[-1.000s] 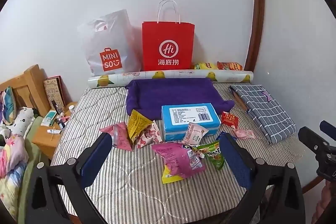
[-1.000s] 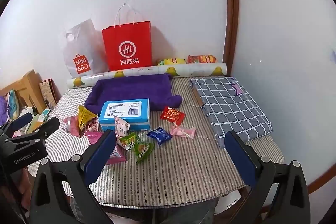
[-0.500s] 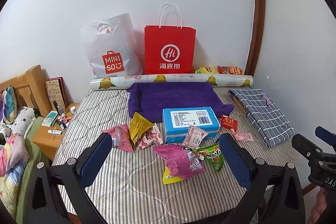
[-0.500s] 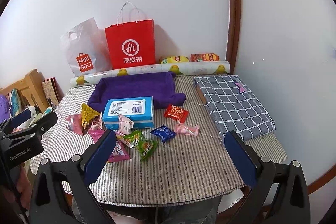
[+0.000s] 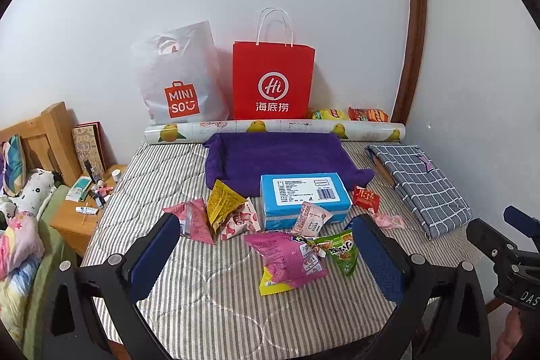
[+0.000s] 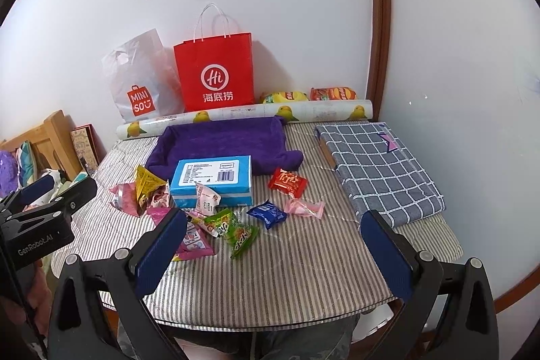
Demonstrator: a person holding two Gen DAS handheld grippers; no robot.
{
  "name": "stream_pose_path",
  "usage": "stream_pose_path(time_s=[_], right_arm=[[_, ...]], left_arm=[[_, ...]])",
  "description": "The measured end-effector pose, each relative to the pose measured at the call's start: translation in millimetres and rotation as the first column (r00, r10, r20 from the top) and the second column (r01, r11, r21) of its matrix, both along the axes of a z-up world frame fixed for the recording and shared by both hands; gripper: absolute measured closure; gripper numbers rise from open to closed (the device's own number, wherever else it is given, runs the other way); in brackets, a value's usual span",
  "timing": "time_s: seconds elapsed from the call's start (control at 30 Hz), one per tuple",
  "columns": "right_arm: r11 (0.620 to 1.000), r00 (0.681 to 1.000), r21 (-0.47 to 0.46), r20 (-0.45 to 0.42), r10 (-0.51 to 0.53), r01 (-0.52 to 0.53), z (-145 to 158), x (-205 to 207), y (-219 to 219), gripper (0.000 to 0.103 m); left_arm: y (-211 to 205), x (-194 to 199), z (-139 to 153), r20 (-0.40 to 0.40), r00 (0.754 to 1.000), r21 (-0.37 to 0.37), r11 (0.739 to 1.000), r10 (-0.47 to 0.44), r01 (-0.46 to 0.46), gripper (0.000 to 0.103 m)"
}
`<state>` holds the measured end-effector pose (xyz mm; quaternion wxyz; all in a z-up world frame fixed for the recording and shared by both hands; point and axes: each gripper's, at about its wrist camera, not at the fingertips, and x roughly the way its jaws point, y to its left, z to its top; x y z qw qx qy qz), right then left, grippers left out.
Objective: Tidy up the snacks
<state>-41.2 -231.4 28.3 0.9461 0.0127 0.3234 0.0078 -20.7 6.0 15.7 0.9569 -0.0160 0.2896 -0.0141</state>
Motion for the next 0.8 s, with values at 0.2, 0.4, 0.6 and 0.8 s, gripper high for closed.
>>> stream_pose_path(time_s=[0.2, 0.4, 0.6, 0.8], right_arm=[[1.0, 1.0, 0.001, 0.003, 0.001, -0.001, 0.1, -1.8, -0.4, 0.001], [1.0, 1.0, 0.009, 0.007, 0.003, -0.003, 2.2, -2.9, -0.8, 0.001], [1.0, 1.0, 0.012, 0.005, 0.005, -0.005, 1.6, -3.6, 0.9, 0.001], [1.0, 1.0, 0.011, 0.003, 0.012, -0.012, 0.8, -4.3, 3.4, 0.001]], left_arm=[[-0.7, -0.5, 1.4, 0.001, 1.0, -0.002, 1.0, 0.0, 0.0, 0.0], [-0.6, -1.1, 2.4, 0.001, 1.0, -0.005, 1.0, 0.001, -0.001, 0.0], [-0.2, -1.4, 2.7, 0.001, 1.0, -0.004, 1.0, 0.002, -0.002, 0.0], [0.1, -1.6, 2.4, 0.002, 1.0, -0.005, 1.0, 0.002, -0.002, 0.0]])
